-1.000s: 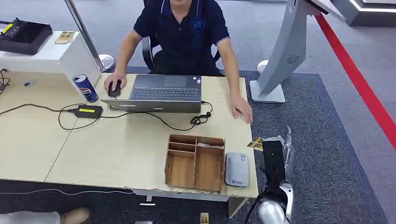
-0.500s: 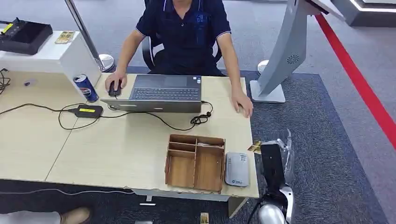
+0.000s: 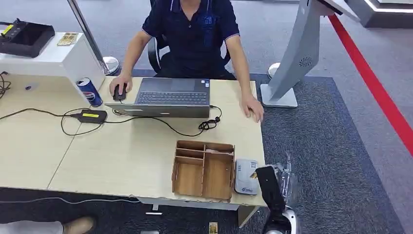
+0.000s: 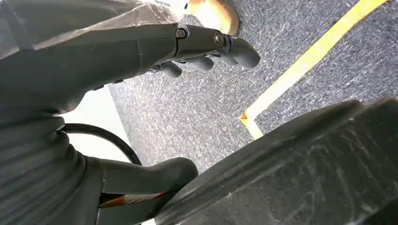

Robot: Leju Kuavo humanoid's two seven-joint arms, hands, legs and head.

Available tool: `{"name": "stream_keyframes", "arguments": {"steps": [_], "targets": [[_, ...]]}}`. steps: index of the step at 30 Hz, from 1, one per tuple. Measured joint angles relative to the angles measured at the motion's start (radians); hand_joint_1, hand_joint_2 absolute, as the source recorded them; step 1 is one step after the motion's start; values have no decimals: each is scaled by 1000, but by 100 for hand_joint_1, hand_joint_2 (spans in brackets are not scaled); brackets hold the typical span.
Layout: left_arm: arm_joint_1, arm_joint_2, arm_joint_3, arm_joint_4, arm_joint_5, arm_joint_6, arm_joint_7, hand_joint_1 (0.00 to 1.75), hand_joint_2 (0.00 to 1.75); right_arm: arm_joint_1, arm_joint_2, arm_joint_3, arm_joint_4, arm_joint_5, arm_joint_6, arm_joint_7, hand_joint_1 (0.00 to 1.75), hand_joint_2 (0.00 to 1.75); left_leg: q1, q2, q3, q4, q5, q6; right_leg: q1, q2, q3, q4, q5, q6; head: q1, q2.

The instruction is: Pass the card to the sensor for recognition and then transmit it.

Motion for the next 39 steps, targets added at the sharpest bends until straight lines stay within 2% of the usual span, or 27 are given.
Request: {"name": "stream_keyframes", "arguments": {"steps": [11,17,24,39], "targets": [[0,1,0,3,5,0,-2,0,175,-12,-32,95,33,40,9,37,175,175,0,0,0,0,0,0,0,0,0,0,0,0,0,0],[0,1,0,3,6,-2,-3,0,175,-22,-59,163,29,69,16,104,175,175,0,0,0,0,0,0,0,0,0,0,0,0,0,0],[0,1,0,3,6,-3,-4,0,175,-38,-94,238,19,80,21,132,175,175,0,0,0,0,0,0,0,0,0,0,0,0,0,0],[0,4,0,4,3,-10,-7,0,175,-44,-114,287,13,83,19,145,175,175,0,0,0,0,0,0,0,0,0,0,0,0,0,0]]}}
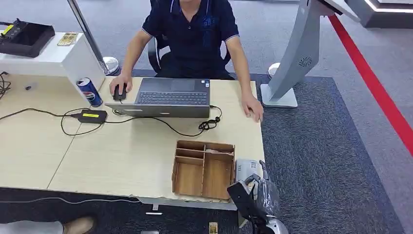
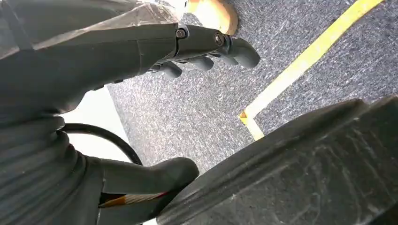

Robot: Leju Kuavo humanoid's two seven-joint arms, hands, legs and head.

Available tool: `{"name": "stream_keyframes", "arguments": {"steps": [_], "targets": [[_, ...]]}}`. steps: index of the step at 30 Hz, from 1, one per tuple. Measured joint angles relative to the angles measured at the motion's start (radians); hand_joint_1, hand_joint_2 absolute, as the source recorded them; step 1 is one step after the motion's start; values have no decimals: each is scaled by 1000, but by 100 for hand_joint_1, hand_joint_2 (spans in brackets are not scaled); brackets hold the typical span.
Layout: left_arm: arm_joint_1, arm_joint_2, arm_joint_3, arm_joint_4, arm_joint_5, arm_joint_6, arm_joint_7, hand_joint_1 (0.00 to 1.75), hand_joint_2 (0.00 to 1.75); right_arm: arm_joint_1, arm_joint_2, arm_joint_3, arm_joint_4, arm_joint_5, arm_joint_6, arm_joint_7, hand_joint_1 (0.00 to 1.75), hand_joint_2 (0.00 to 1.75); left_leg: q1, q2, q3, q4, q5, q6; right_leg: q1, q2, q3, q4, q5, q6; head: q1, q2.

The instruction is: Pass the card to the sensor for recognition and then transmit it.

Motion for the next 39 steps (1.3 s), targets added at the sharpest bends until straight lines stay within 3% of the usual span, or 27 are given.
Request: {"name": "stream_keyframes", "arguments": {"steps": [39], "targets": [[0,2,0,0,2,-7,-1,0,175,-1,-16,40,3,-50,-7,27,175,175,0,0,0,0,0,0,0,0,0,0,0,0,0,0]]}}
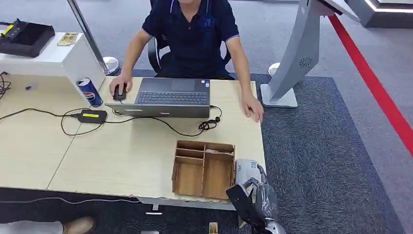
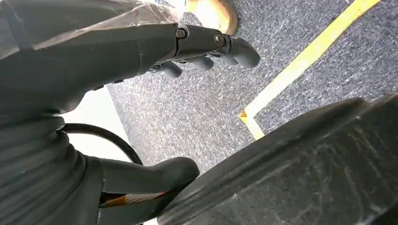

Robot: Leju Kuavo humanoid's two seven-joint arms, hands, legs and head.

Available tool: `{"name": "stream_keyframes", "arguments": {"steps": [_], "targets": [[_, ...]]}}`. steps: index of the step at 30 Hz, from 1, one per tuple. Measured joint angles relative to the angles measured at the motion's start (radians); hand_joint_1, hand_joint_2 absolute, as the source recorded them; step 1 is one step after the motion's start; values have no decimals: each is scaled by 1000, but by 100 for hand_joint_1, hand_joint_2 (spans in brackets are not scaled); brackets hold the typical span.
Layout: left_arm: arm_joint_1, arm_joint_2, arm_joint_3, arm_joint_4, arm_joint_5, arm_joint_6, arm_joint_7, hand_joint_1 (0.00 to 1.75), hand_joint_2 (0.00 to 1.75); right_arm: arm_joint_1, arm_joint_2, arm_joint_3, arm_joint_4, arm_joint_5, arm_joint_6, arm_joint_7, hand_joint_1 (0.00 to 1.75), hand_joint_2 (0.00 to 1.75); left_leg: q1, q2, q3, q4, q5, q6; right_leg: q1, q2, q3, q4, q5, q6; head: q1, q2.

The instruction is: Pass the card to the sensor for recognition and then transmit it.

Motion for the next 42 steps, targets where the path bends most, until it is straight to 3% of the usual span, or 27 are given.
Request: {"name": "stream_keyframes", "arguments": {"steps": [20,28,35,42], "targets": [[-1,0,-4,0,2,-2,2,0,175,-5,-10,16,42,-19,-6,13,175,175,0,0,0,0,0,0,0,0,0,0,0,0,0,0],[-1,0,-4,0,2,-2,2,0,175,-10,-10,6,18,-58,-11,-42,175,175,0,0,0,0,0,0,0,0,0,0,0,1,0,0],[-1,0,-6,0,0,-2,1,0,175,-8,-7,-67,-82,-8,-12,-69,175,175,0,0,0,0,0,0,0,0,0,0,1,1,0,0],[-1,0,-10,0,-7,-3,1,0,175,21,15,-271,-215,24,-13,-139,175,175,0,0,0,0,0,0,0,0,0,0,1,1,0,0]]}}
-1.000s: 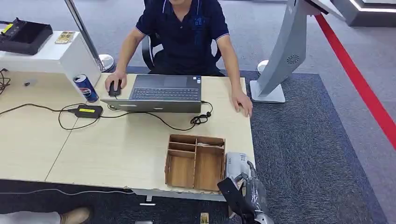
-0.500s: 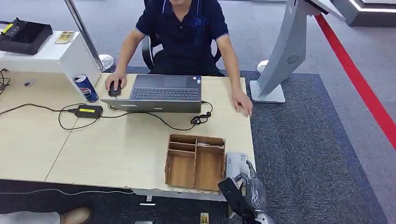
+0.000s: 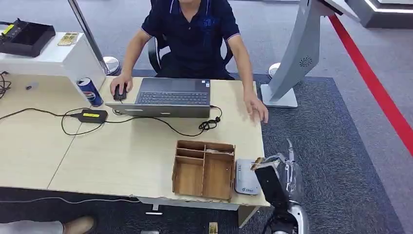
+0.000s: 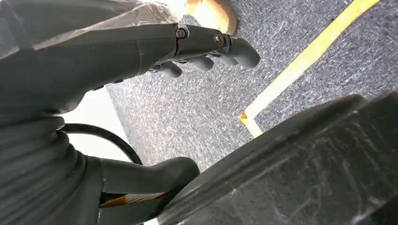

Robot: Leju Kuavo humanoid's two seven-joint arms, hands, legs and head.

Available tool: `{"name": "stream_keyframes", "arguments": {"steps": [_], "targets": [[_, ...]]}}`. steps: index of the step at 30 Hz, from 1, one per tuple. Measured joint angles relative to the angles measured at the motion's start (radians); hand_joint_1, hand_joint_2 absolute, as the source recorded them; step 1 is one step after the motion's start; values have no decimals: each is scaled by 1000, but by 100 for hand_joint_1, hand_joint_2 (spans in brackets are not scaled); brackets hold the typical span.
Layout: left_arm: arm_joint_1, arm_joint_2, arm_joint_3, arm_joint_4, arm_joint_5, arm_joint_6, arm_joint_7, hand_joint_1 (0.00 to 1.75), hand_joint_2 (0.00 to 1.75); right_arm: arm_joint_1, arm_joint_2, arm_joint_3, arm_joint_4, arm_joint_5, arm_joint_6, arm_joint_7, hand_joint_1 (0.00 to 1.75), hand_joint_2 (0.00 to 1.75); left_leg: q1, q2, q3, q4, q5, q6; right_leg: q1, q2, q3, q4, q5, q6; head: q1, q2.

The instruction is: Pass the card to the sensor for recognition and then transmit it.

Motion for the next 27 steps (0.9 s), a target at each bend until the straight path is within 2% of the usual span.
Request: {"name": "stream_keyframes", "arguments": {"steps": [4,13,21,27], "targets": [[-1,0,-1,0,-3,-2,1,0,175,0,4,-67,-45,5,0,-8,175,175,0,1,0,0,0,0,0,0,0,0,0,0,0,0],[-4,0,-15,0,-9,-3,1,0,175,-11,29,-101,-80,20,2,-17,175,175,0,1,0,0,0,0,0,0,0,0,0,0,0,0],[-10,-5,-26,0,-27,-9,10,0,175,-134,114,-28,-26,29,22,-75,175,175,0,0,0,-1,0,0,0,1,0,1,0,0,0,0],[-14,-9,-42,0,-29,-9,19,0,175,-192,169,43,28,3,23,-91,175,175,0,0,-1,-1,0,0,0,1,0,1,0,0,0,0]]}}
